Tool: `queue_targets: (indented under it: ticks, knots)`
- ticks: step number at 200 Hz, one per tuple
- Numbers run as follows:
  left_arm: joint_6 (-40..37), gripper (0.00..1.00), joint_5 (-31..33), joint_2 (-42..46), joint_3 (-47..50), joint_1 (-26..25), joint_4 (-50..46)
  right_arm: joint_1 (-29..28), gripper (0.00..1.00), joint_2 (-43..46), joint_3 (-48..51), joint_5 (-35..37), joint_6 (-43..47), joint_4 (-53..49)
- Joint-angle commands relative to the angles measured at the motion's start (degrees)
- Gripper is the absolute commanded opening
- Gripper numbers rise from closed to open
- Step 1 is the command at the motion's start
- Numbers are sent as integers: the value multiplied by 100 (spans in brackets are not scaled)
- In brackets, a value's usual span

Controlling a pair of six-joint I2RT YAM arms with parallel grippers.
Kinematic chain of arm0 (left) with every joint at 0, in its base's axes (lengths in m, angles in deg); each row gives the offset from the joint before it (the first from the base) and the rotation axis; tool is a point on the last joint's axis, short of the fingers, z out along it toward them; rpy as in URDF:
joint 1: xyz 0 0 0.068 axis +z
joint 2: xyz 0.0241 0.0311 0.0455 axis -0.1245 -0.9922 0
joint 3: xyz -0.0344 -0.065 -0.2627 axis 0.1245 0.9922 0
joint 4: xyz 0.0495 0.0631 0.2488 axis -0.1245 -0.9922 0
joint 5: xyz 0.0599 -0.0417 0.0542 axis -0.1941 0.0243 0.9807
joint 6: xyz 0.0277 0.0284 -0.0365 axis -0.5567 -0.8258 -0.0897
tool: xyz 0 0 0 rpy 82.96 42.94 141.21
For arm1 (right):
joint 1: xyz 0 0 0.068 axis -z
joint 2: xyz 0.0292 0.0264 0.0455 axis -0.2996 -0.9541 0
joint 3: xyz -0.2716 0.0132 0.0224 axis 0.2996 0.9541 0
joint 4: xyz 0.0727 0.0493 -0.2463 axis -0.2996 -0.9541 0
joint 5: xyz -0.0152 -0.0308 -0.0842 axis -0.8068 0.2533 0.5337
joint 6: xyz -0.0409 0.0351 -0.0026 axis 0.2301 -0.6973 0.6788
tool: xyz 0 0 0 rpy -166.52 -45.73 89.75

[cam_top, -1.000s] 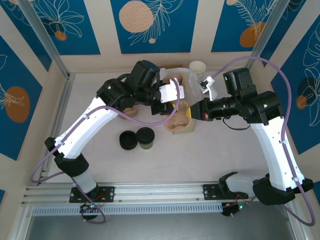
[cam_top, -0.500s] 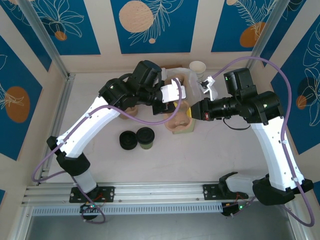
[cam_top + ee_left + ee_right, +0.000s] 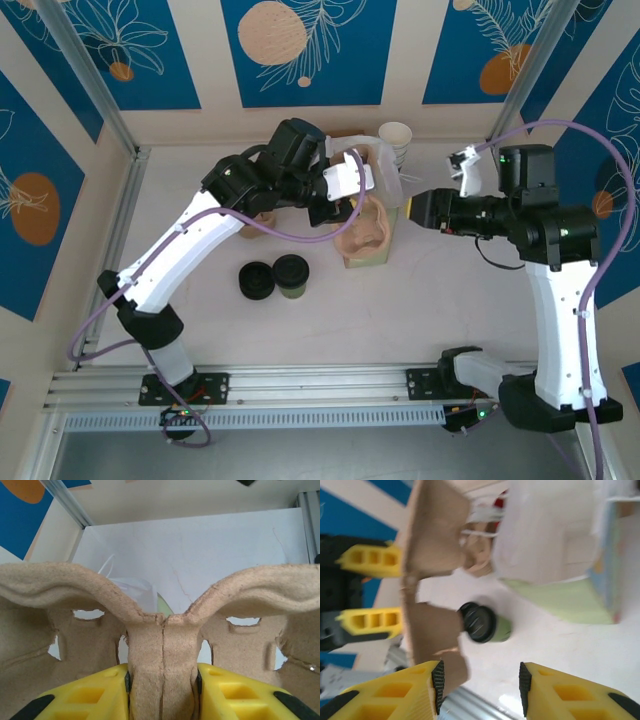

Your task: Pack the takeout coffee

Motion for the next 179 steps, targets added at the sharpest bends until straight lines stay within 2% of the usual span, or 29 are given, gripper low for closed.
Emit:
queue_targets:
  ticks: [1, 37, 96, 179]
  knots:
    - [404, 36, 150, -41, -203, 155, 288, 182, 46, -163, 447, 789, 118, 752]
    - [829, 37, 205, -77, -265, 334, 576, 194, 45, -766, 733, 863, 223, 1638]
    - [1114, 36, 92, -189, -479, 532, 620, -5, 45, -1935, 206, 1307, 517, 1712]
    - [1255, 35, -59, -340, -665, 636, 576, -202, 46, -2705, -121, 1202, 768, 1753]
